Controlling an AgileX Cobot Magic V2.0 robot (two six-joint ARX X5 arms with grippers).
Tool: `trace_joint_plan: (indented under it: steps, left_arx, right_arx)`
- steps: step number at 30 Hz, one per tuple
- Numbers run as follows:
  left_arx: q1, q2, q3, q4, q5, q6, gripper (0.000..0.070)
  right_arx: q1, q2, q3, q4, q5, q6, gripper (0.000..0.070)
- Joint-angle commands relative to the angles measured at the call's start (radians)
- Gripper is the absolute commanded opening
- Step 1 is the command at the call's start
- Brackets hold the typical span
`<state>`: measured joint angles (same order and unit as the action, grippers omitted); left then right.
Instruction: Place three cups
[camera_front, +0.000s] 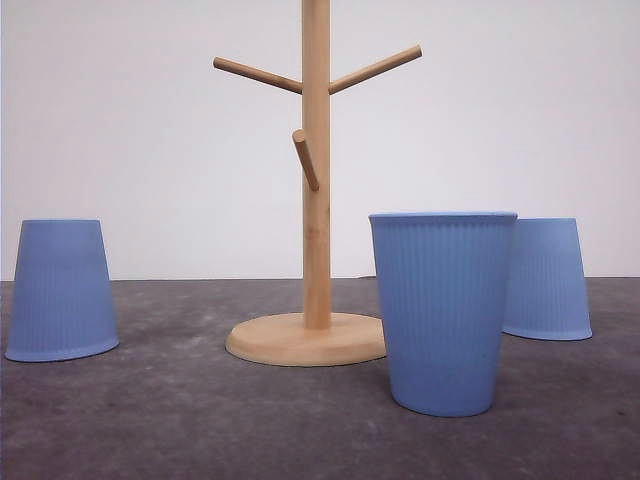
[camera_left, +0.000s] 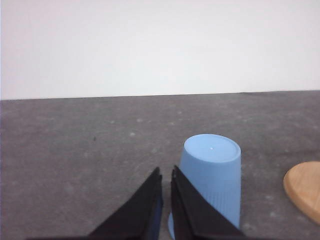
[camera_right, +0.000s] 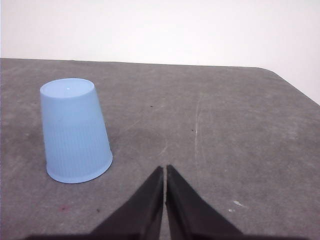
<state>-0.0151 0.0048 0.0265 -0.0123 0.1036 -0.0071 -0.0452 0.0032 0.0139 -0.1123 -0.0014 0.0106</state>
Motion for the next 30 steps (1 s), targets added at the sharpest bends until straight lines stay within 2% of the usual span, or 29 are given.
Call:
trace_joint_plan:
  steps: [1,5,7,9,12,16,21,26,30]
  left_arx:
    - [0.001,-0.002,-0.014,0.014,0.002,-0.091,0.0022]
    - [0.001,-0.002,-0.014,0.040,0.002,-0.292,0.0010]
    - [0.001,-0.002,-0.009,0.063,0.000,-0.393,0.0010]
    - [0.001,-0.002,0.013,0.052,-0.004,-0.479,0.0011]
    - [0.001,0.002,0.090,-0.046,-0.015,-0.535,0.0012]
    - [0.001,0.047,0.265,-0.293,-0.081,-0.518,0.0012]
    - [0.001,0.168,0.492,-0.580,-0.127,-0.438,0.0012]
    - [0.001,0.300,0.637,-0.773,-0.115,-0.343,0.0011]
    - [0.001,0.417,0.701,-0.878,-0.029,-0.247,0.0011]
  right_arx:
    - [0.001,0.000,-0.001,0.016,-0.002,0.040,0.0004]
    - [0.001,0.000,0.000,0.016,-0.007,0.229,0.0004]
    - [0.001,0.000,0.005,0.023,-0.008,0.300,0.0004]
    - [0.001,0.000,0.030,0.014,-0.013,0.324,0.0004]
    - [0.001,0.001,0.107,-0.048,-0.018,0.323,0.0004]
    - [0.000,0.033,0.252,-0.186,-0.018,0.322,0.0004]
    - [0.001,0.140,0.444,-0.389,-0.025,0.305,0.0004]
    - [0.001,0.270,0.567,-0.521,-0.079,0.199,0.0004]
    - [0.001,0.366,0.607,-0.546,-0.174,0.084,0.0004]
